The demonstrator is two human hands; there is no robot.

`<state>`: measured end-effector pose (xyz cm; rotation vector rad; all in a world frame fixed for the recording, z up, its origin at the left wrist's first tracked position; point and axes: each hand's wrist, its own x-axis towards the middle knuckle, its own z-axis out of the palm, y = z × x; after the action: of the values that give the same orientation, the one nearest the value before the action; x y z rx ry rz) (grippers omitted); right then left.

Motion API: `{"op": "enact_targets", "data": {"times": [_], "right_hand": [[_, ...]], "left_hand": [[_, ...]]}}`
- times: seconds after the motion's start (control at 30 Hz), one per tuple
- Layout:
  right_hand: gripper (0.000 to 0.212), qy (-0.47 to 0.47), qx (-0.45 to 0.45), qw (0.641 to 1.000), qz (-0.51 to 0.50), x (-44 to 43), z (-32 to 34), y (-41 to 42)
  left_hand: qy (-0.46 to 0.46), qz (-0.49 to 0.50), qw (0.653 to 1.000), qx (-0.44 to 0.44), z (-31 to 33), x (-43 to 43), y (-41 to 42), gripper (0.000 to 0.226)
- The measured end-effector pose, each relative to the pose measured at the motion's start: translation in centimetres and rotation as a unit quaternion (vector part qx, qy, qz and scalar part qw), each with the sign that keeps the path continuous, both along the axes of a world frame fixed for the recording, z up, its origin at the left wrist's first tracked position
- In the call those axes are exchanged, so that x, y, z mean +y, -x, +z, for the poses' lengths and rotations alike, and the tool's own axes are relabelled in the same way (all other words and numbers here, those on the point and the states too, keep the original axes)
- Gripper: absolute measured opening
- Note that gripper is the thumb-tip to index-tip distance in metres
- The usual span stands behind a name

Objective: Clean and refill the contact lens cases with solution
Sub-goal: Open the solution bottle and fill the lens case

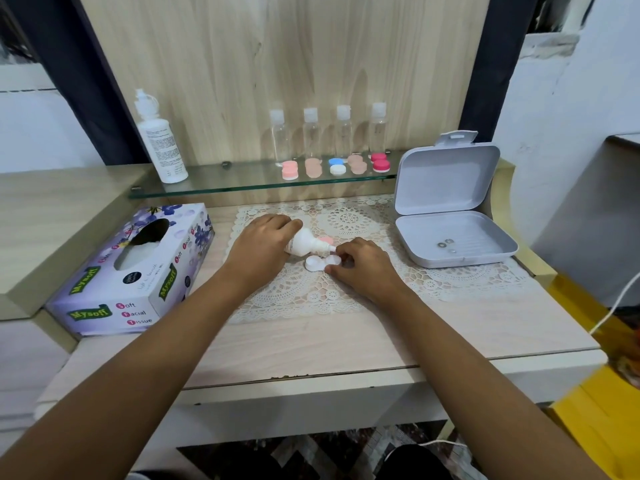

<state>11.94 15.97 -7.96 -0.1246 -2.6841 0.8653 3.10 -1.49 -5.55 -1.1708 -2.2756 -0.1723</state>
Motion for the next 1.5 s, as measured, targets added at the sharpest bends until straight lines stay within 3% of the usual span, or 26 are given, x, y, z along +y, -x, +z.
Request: {"op": "enact_targets", "data": {"times": [0.2,0.4,0.57,0.8,0.87,1.23,1.5], "right_hand": [[0.023,0.008,-0.001,1.000,-0.001,0.1,0.0,-0.1],[0.026,0.004,-0.002,1.000,-0.003,0.1,0.0,0.0],[0.025,0.003,0.004,1.000,-0.001,0.1,0.0,-0.1],[0.024,0.005,0.007,1.000,0.000,0.1,-0.1,0.0],[0.023,0.004,0.008,1.000,-0.001,0.1,-0.1,0.0],[0.021,0.014,0.010,1.000,-0.007,0.0,-0.1,-0.1],[0.021,0.014,0.012,1.000,-0.008,-0.1,0.0,-0.2]], "left_hand": [[-0.076,0.024,0.992,-0.099,-0.2,-0.1,-0.3,0.051],[-0.194,0.051,0.944,-0.262,0.5,0.1,-1.3,0.053],[-0.301,0.082,0.890,-0.332,1.0,-0.3,-1.1,0.053],[-0.469,0.108,0.777,-0.406,0.1,-2.1,0.1,0.050],[-0.487,0.126,0.761,-0.410,-0.3,-2.4,0.5,0.051],[-0.469,0.166,0.782,-0.377,-1.3,-2.6,1.0,0.054],[-0.434,0.161,0.804,-0.374,-1.4,-2.5,0.5,0.070]]}}
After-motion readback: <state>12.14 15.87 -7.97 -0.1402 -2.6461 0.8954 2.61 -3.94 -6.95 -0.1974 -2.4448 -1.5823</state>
